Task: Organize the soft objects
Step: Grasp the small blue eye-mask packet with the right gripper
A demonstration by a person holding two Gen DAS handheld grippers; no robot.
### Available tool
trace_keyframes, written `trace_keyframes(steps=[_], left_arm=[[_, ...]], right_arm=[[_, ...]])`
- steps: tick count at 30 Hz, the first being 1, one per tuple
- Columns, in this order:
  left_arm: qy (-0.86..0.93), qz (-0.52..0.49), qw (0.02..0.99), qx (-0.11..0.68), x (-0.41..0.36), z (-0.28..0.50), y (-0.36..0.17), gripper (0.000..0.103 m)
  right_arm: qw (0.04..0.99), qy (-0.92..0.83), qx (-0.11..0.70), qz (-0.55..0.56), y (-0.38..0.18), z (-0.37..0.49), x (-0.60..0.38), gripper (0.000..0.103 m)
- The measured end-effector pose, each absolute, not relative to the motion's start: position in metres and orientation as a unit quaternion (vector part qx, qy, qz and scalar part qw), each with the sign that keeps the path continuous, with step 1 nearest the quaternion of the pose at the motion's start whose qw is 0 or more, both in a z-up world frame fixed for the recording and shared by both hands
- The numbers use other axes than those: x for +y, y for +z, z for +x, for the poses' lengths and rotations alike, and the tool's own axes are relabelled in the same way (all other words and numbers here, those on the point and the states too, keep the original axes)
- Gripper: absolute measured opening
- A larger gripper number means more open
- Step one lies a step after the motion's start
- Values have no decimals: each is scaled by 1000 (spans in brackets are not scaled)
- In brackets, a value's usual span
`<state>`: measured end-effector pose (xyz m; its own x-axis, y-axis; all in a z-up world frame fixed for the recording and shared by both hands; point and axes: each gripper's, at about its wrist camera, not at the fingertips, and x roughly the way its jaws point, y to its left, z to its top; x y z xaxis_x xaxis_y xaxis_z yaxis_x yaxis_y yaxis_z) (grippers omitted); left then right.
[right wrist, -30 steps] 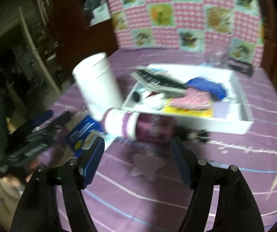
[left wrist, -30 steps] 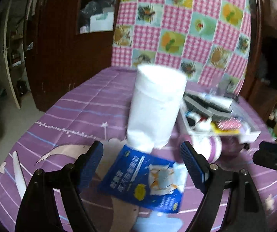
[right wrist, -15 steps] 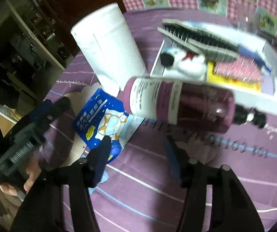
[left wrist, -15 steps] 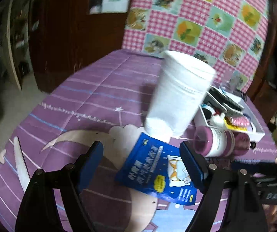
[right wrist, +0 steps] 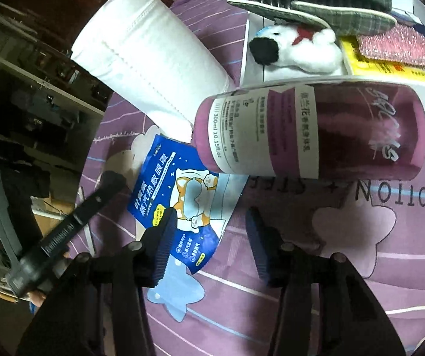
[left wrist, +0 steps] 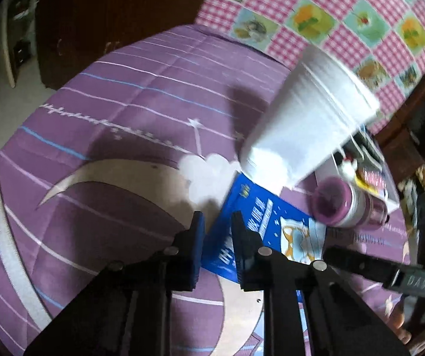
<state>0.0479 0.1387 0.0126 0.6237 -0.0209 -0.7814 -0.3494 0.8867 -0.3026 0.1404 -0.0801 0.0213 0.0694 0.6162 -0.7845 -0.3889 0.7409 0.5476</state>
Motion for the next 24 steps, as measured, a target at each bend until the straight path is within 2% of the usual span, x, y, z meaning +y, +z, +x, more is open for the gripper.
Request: trace_keyframes(steps=[2,4,8,11,13,15,24], left_arm=[[94,-201,865,451,131,55,4,17],[111,-164,873,446,120,57,4,17],[114,-169,872,444,119,56,1,16],[112,-175,872,443,120,55,0,16],[116,-165,874,443,117,55,0,16],[118,-162,874,442,117,54,0,16],[115,-193,874,432,128,50,5,16]], right_arm=[[724,350,585,102,21,141,-80,49],[721,354,584,112,19,142,-77,49],[681,374,603,180,8,146,-70,48],[668,379,608,203,1,148,-64,36],[662,379,612,209,-4,149,-58,21],[661,375,614,213,-8,150,-52,12],[671,386,599,205,1,143,-59,6]])
